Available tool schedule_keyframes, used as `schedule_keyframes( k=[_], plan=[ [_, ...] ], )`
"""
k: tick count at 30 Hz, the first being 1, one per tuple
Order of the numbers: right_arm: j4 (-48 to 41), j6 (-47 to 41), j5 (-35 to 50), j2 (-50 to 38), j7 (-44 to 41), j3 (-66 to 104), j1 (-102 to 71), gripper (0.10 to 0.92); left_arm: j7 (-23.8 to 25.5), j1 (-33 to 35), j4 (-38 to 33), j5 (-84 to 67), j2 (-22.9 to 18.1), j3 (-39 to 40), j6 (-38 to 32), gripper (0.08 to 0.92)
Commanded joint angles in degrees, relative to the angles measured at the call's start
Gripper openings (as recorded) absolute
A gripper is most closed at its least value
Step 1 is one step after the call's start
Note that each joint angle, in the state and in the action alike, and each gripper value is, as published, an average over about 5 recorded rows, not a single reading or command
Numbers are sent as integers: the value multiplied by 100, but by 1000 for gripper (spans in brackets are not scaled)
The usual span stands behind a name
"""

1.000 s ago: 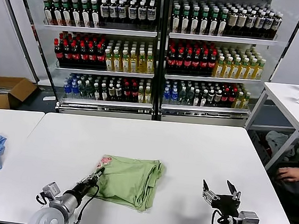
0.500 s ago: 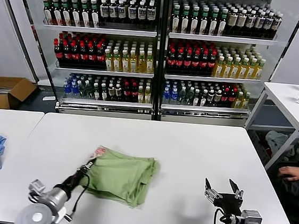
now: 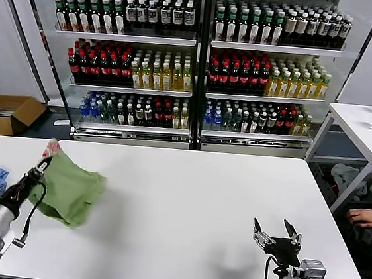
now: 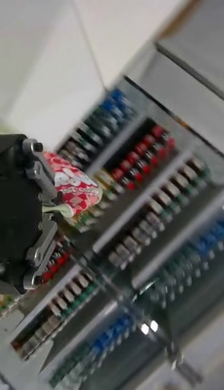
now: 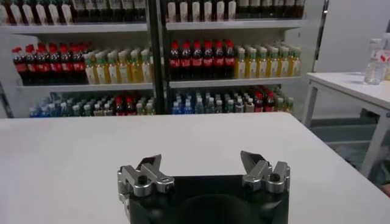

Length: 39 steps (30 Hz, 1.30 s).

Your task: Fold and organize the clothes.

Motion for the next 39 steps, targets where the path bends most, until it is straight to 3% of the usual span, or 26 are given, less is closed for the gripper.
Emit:
schedule_keyframes(
  k=[1, 6, 11, 16, 20, 27, 34, 39],
  plan=[
    [121, 48, -52, 73, -19, 190, -153, 823, -348, -921, 343, 3328, -928, 4137, -195, 111],
    [245, 93, -119, 154, -43, 395, -300, 823, -610, -1612, 1699, 4838, -1649, 5573, -197, 111],
    [363, 74, -102, 159, -59, 551, -312, 823, -857, -2246, 1877, 5420, -2245, 6437, -39, 111],
    [367, -42, -63, 139, -105, 541, -203, 823, -878, -2656, 2255, 5342, -2641, 6806, -75, 111],
    [262, -251, -59, 91, -119, 315, 60, 823, -903, -2706, 2301, 5333, -2821, 6636, -280, 177],
    [-383, -366, 532, 92, 112, -772, 1001, 823, -685, -2165, 1204, 4508, -2109, 5945, -468, 384],
    [-2089, -744, 1298, 674, 804, -2484, 2966, 823, -702, -1154, 263, 4295, -1315, 4257, -811, 601],
    [-3213, -920, 1530, 1076, 1116, -3187, 4033, 823, -709, -74, -384, 4211, -860, 3309, -1060, 739]
  ],
)
